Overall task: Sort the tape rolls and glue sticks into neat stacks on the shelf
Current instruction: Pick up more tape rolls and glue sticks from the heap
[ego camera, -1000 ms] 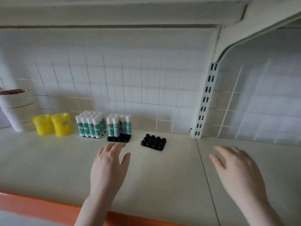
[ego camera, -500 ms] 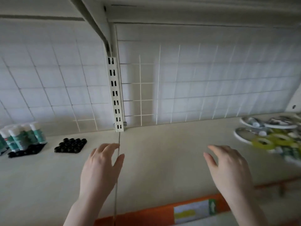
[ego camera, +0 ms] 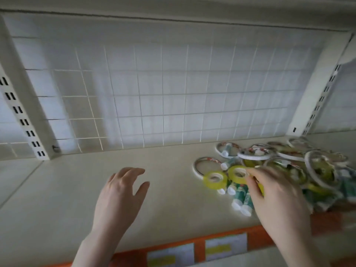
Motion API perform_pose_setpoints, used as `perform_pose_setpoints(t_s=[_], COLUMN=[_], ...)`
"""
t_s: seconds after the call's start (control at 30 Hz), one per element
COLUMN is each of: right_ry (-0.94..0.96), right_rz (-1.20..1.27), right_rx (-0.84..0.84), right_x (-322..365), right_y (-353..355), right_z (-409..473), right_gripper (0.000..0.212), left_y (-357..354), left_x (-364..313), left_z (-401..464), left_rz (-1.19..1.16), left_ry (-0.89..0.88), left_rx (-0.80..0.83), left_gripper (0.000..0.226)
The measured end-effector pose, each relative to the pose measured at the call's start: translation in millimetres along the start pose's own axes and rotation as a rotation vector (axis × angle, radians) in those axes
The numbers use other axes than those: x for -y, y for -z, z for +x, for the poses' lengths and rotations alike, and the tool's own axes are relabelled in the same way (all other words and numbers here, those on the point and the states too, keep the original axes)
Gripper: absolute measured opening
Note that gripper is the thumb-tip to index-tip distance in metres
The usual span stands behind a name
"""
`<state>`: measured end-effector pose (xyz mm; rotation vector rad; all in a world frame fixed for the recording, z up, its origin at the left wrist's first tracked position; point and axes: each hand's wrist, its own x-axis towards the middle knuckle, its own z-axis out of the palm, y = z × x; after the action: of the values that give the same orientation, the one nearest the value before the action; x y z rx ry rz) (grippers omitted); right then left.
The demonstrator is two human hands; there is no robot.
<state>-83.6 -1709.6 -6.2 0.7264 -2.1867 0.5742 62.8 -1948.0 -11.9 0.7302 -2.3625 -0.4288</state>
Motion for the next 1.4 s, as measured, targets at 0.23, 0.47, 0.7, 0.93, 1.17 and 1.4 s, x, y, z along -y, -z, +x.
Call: perform_pose_setpoints(t_s=[0.23, 0.47, 0.7, 0.93, 1.17, 1.4], right_ry=[0.029, 0.076, 0.143, 0.238, 0.280, 0.245], right_rz=[0.064, 0.096, 0.172, 0.173, 0.096, 0.186], right_rx=[0.061, 0.078, 0.152, 0.386, 0.527, 0.510], right_x=[-73.0, -87.4, -78.4, -58.5, -42.8, -37.4], right_y=[8.0, 9.9, -0.7, -16.6, -23.8, -31.7], right_z=[22.1, 25.4, 25.6, 32.6, 46.8, 43.6], right_gripper=[0.014, 0.012, 0.009, 0.017, 0.044, 0.046], left_y=[-41.7, -71.6, -82.3, -83.9, -69.6, -57.6], left_x=[-82.4, -110.3, -111.7, -109.5, -95.7, -83.3], left_z=[0.4, 4.3, 11.1, 12.9, 9.1, -3.0], left_rz=[-0.012, -0.028, 0.042, -0.008, 0.021, 0.027], left_ry=[-0.075, -0.196, -0.247, -0.205, -0.118, 0.005], left_rx=[0.058, 0.247, 0.344, 0.303, 0.248, 0.134], left_gripper=[0.026, 0.042, 0.054, 0.061, 0.063, 0.066])
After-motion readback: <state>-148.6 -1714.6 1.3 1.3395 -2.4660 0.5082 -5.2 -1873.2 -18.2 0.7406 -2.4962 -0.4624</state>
